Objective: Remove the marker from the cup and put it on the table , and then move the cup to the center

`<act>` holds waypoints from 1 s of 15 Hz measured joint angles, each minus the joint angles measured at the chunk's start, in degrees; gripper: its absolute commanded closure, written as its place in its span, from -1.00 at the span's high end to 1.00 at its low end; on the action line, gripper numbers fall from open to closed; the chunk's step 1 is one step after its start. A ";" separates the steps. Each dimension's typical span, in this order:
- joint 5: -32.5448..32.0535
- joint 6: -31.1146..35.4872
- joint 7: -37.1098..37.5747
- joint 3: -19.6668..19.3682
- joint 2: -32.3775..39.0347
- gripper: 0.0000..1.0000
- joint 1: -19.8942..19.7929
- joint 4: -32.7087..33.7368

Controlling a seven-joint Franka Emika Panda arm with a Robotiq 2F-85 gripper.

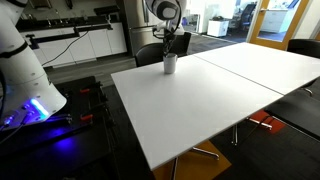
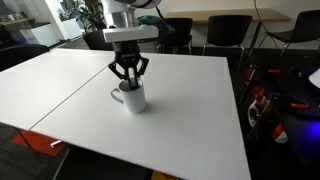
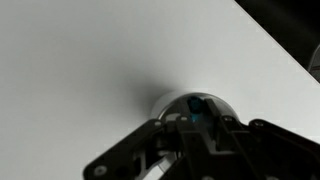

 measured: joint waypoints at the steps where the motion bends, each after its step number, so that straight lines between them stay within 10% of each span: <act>1: 0.00 0.00 0.00 0.00 0.01 -0.90 0.01 0.02; 15: -3.51 -5.73 4.32 -0.08 -12.41 -0.90 1.06 -5.64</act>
